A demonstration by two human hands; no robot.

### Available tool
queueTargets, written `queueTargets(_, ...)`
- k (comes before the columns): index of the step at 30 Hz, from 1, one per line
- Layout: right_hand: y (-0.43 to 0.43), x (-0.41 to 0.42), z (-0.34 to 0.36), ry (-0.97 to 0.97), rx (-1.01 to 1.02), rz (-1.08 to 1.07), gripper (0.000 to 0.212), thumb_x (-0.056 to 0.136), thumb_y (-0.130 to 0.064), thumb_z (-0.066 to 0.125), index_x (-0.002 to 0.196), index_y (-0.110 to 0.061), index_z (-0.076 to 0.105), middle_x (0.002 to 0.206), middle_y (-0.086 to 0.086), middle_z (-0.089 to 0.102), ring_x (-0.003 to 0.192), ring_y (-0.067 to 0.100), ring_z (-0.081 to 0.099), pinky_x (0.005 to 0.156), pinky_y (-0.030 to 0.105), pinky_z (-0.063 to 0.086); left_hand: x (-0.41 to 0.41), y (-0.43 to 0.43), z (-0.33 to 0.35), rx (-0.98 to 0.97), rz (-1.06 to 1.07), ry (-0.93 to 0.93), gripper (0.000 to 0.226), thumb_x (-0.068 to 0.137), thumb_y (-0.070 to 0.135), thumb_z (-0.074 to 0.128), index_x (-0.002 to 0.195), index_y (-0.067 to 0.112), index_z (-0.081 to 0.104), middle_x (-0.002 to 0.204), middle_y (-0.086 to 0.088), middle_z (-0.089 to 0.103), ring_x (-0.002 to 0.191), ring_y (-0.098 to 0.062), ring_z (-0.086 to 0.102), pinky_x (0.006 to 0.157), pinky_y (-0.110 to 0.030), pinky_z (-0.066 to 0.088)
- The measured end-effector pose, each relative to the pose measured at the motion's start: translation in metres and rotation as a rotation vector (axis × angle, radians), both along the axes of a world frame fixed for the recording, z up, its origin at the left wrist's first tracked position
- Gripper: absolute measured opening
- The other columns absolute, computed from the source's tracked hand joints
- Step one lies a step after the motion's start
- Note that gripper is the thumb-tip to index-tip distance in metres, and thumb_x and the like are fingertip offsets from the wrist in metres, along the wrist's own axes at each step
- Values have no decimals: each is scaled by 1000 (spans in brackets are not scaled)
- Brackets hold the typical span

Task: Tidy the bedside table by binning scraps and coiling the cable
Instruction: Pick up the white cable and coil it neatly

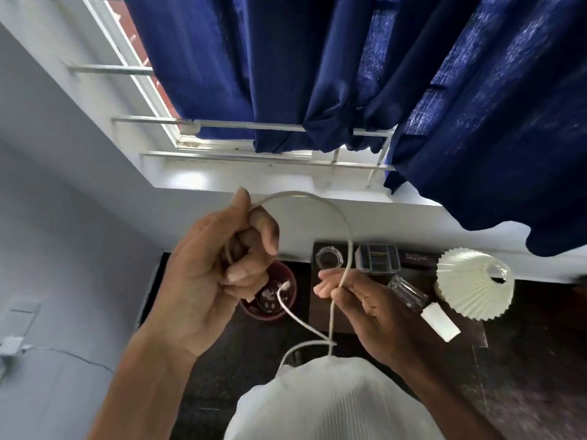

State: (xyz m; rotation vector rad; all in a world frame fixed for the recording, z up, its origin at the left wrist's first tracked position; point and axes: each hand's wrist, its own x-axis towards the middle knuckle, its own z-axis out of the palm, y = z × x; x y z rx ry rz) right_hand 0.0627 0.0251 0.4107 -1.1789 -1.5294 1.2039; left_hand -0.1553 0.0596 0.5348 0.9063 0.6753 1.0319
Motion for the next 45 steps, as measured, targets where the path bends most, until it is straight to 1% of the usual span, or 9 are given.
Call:
queueTargets(5, -1, -11, 4, -217, -86, 108, 22, 103, -27, 52, 96, -18, 70, 68, -14, 61, 62, 4, 58, 61, 17, 45, 31, -11, -9, 57, -35, -212, 41, 101, 42, 50, 113, 10, 72, 67, 2, 66, 49, -8, 47, 45, -19, 40)
queueTargets(9, -14, 0, 15, -391, -13, 388, 27, 100, -39, 55, 87, -18, 65, 75, -10, 62, 68, 6, 59, 64, 26, 50, 53, 6, -27, 197, 386, 242, 46, 104, 31, 36, 137, 6, 56, 104, -5, 78, 85, -19, 75, 76, -26, 58)
queueTargets(17, -17, 52, 82, -730, 314, 585, 41, 98, -56, 46, 72, -25, 45, 75, -4, 60, 68, 12, 51, 58, 17, 28, 102, -18, -86, -64, 527, 553, 61, 97, 43, 42, 150, 14, 43, 146, 5, 55, 132, -12, 59, 113, -35, 45)
queueTargets(23, 9, 102, 96, -423, 322, 389, 30, 95, -44, 58, 75, -23, 68, 68, -12, 61, 64, 6, 55, 61, 14, 43, 160, -70, -77, -34, 350, 538, 51, 109, 40, 37, 91, 11, 75, 84, -13, 76, 81, -33, 72, 77, -39, 57)
queueTargets(29, 15, 130, 68, 47, 2, 141, 24, 81, -44, 70, 72, -22, 66, 62, -8, 65, 55, 2, 59, 56, 16, 46, 200, -100, -36, -126, 118, 297, 59, 90, 63, 47, 64, 15, 71, 48, -5, 47, 41, -8, 39, 47, -17, 34)
queueTargets(32, -7, 126, 43, 50, -187, 224, 45, 94, -56, 54, 76, -18, 67, 55, -1, 62, 48, 17, 59, 47, 37, 47, 208, -92, -24, -87, 191, 188, 67, 85, 76, 53, 74, 13, 73, 45, 7, 48, 38, -6, 40, 45, -24, 37)
queueTargets(37, -42, 117, 31, -180, -294, 456, 31, 101, -38, 51, 81, -18, 64, 62, -1, 64, 54, 12, 57, 56, 32, 48, 209, -63, -10, 105, 353, 25, 61, 102, 51, 40, 116, 2, 72, 56, -2, 57, 37, -2, 46, 41, -20, 41)
queueTargets(41, -37, 120, 39, -359, -103, 457, 25, 100, -44, 50, 85, -28, 60, 70, -15, 64, 68, 4, 63, 67, 25, 49, 196, -45, -26, 346, 481, 461, 46, 106, 29, 31, 143, 9, 50, 89, -5, 74, 56, -10, 66, 55, -19, 53)
queueTargets(45, -31, 125, 47, -598, 134, 433, 22, 101, -49, 42, 100, -30, 52, 82, -4, 69, 75, 11, 64, 72, 32, 49, 174, -36, -64, 588, 491, 1142, 41, 108, 29, 33, 124, -3, 53, 107, -10, 71, 83, 10, 68, 69, -10, 54)
